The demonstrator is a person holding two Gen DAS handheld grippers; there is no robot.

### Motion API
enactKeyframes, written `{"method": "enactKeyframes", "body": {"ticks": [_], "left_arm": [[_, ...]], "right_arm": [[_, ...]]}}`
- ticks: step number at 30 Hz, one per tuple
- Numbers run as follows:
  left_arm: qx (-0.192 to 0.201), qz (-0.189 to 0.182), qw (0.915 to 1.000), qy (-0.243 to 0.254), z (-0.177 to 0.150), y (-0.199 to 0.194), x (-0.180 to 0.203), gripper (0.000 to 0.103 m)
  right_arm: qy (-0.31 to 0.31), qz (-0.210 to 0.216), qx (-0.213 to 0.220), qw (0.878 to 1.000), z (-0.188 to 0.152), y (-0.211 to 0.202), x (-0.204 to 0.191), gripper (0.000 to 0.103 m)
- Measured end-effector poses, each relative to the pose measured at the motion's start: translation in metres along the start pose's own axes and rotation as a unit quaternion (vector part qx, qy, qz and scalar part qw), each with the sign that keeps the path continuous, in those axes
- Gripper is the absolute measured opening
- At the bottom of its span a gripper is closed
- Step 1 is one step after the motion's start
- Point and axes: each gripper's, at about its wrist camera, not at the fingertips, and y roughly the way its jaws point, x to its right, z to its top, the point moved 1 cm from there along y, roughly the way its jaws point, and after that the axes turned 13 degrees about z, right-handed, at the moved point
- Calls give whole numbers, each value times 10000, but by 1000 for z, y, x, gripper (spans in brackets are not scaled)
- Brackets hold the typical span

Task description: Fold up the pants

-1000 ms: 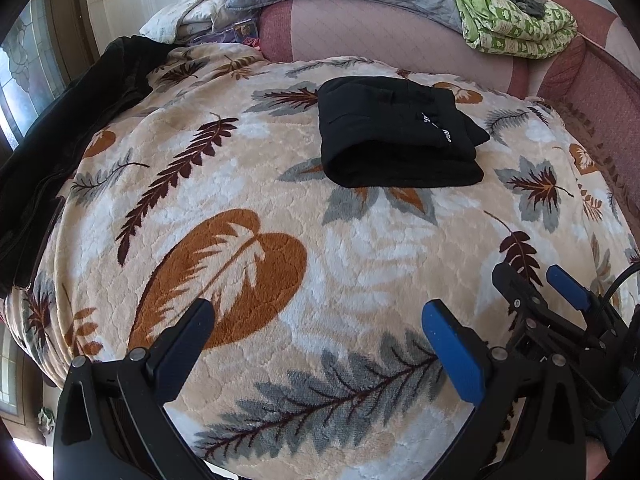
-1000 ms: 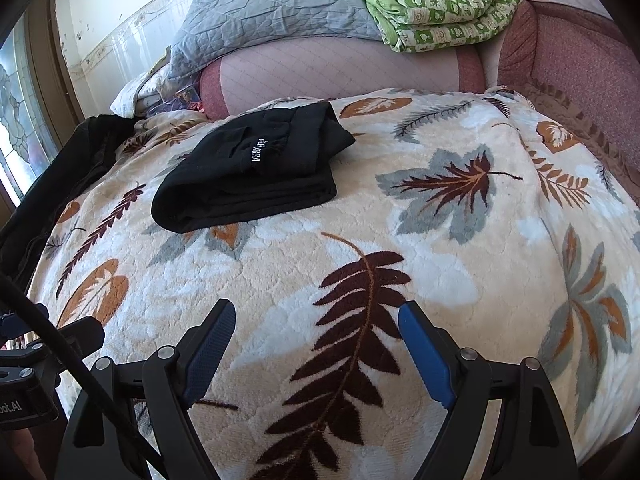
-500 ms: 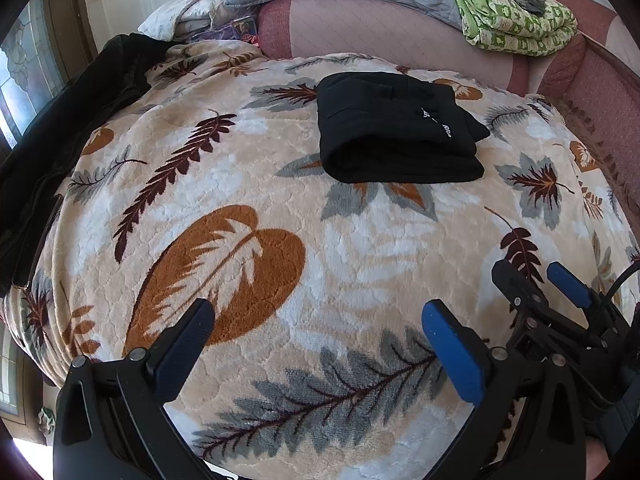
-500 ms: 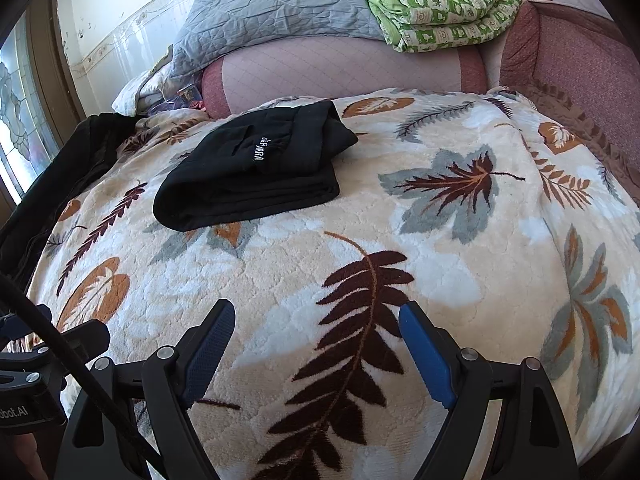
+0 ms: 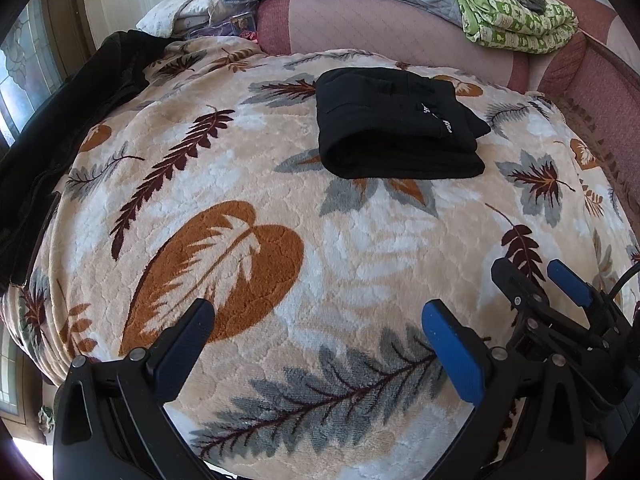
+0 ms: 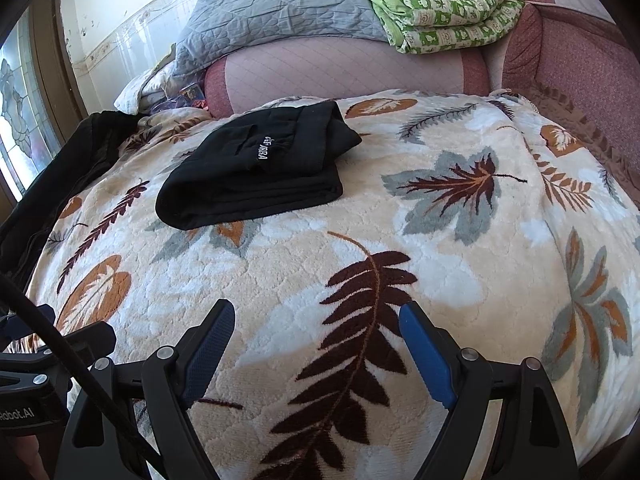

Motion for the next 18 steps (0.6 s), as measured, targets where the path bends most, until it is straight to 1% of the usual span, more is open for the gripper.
{"method": "enactKeyframes", "body": {"ticks": [18], "left_arm": [[-61, -33, 10000, 21, 0, 5, 0, 103]], "right_arm": [[-52, 60, -56, 10000, 0, 4, 2, 88]]}}
